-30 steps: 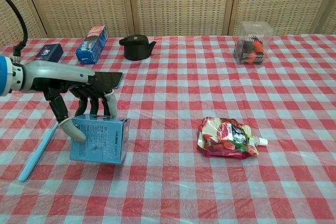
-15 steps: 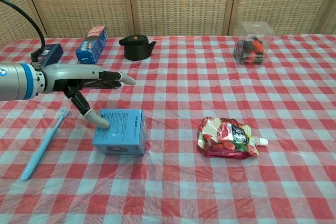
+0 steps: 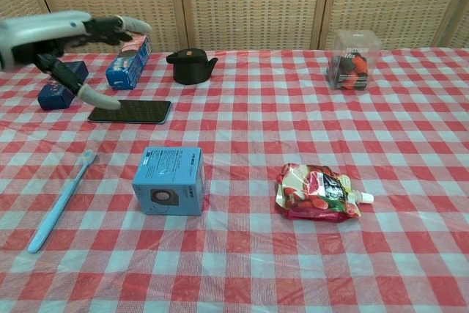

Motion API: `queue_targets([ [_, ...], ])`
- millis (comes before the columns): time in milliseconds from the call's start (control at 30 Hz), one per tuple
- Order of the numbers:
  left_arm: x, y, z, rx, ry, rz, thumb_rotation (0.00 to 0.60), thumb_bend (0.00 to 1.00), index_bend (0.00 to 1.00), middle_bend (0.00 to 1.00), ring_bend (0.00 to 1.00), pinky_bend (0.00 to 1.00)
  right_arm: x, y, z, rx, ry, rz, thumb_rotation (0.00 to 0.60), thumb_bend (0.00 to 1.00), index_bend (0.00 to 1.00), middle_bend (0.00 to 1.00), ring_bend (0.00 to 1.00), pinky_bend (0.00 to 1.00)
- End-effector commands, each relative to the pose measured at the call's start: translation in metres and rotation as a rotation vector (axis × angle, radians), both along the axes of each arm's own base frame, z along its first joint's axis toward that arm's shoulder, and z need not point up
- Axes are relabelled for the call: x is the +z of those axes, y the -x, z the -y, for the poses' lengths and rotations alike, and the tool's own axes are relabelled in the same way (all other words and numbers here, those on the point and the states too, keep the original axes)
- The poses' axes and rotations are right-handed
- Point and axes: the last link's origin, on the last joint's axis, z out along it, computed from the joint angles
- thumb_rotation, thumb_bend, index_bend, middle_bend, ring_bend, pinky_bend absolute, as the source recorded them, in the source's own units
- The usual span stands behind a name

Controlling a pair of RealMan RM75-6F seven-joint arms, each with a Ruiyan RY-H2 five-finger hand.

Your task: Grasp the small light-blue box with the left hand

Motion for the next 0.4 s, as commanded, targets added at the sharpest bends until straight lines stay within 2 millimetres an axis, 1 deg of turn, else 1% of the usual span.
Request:
queue_targets([
  [33, 0.052, 0.050, 0.032, 0.048, -0.246, -0.061, 0.600, 0.00, 0.00, 0.00, 0.00, 0.00, 0.000, -0.001, -0.001, 0.005, -0.002, 0.004, 0.600, 0.00, 0.08, 0.00, 0.00, 0.00],
  [167, 0.062, 0.074, 0.060, 0.102, -0.334, -0.087, 0.600, 0.00, 0.00, 0.00, 0.00, 0.00, 0.000, -0.002, -0.001, 0.011, -0.004, 0.008, 0.600, 0.00, 0.08, 0.00, 0.00, 0.00],
  [300, 0.071, 0.106, 0.101, 0.200, -0.375, -0.125, 0.600, 0.00, 0.00, 0.00, 0.00, 0.00, 0.000, -0.002, 0.000, 0.017, -0.009, 0.010, 0.600, 0.00, 0.08, 0.00, 0.00, 0.00],
  [400, 0.073, 0.118, 0.124, 0.237, -0.404, -0.195, 0.600, 0.00, 0.00, 0.00, 0.00, 0.00, 0.000, 0.000, 0.000, 0.014, -0.011, 0.011, 0.600, 0.00, 0.08, 0.00, 0.00, 0.00],
])
